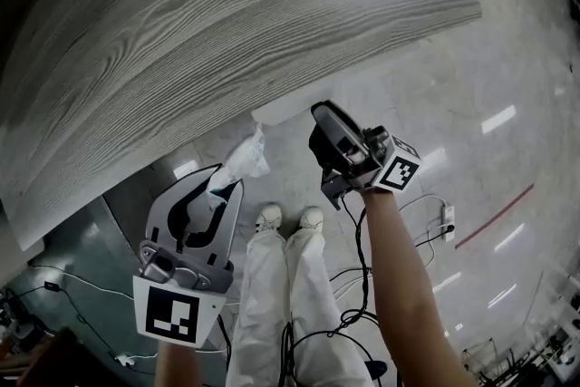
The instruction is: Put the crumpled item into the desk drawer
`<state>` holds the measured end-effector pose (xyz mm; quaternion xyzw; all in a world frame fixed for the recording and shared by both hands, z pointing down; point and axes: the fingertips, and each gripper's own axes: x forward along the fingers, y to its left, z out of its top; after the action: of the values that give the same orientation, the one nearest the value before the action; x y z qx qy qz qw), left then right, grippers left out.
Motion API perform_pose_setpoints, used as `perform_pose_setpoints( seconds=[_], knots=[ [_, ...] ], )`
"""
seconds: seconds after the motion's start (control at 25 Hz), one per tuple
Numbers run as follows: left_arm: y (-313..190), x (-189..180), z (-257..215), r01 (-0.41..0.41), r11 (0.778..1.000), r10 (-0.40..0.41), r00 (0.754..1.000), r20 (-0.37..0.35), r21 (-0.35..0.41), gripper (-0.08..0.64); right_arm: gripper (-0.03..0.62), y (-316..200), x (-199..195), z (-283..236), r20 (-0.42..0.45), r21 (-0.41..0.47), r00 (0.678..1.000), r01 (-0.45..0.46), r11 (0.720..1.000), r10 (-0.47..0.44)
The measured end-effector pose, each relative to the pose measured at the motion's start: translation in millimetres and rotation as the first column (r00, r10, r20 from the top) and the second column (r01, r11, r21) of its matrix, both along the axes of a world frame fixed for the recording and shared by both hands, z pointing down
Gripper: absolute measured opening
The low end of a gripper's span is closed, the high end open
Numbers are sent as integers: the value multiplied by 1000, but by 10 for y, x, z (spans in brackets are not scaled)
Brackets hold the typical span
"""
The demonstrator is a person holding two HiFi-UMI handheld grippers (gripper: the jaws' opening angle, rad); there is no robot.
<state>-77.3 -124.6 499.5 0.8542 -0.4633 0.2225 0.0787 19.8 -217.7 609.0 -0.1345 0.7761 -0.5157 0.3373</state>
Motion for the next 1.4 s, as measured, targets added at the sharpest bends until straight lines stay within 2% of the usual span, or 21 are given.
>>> perform_pose_setpoints(
  seconds=[0.28, 0.36, 0.44, 0.6, 0.68, 0.76, 0.96, 1.16, 1.24, 1.32, 1.4],
  knots=[
    [16, 48, 1, -36, 999, 35, 999, -3, -15, 58, 94, 155, 7, 92, -49, -18, 997, 63, 998, -64],
    [12, 50, -15, -43, 999, 43, 999, -9, -14, 58, 103, 143, -18, 158, -96, -34, 994, 49, 998, -52],
    [-4, 61, -56, -50, 999, 50, 999, -12, -7, 58, 72, 145, -23, 194, -157, -36, 987, 17, 999, -22],
    [-45, 104, -168, -64, 998, 64, 998, -4, 15, 58, 42, 210, 85, 253, -303, -42, 952, -66, 997, 50],
    [-69, 133, -241, -74, 997, 74, 997, 3, 29, 58, 10, 272, 216, 243, -381, -41, 920, -119, 992, 95],
    [-92, 181, -328, -82, 996, 81, 997, 12, 43, 58, 9, 358, 352, 162, -465, -13, 876, -148, 989, 125],
    [-177, 330, -505, -101, 992, 97, 994, 48, 77, 58, 9, 541, 650, -202, -664, 120, 725, -141, 983, 185],
    [-280, 434, -687, -122, 987, 110, 988, 113, 108, 58, 9, 675, 839, -714, -762, 239, 593, -116, 964, 260],
    [-332, 471, -755, -129, 984, 111, 984, 139, 126, 58, 9, 736, 901, -909, -784, 278, 550, -107, 955, 290],
    [-384, 515, -788, -140, 980, 115, 978, 172, 142, 58, 9, 792, 966, -1101, -793, 312, 517, -109, 944, 322],
    [-429, 552, -778, -152, 977, 119, 970, 210, 149, 58, 9, 848, 1012, -1305, -788, 339, 505, -123, 933, 353]
  ],
)
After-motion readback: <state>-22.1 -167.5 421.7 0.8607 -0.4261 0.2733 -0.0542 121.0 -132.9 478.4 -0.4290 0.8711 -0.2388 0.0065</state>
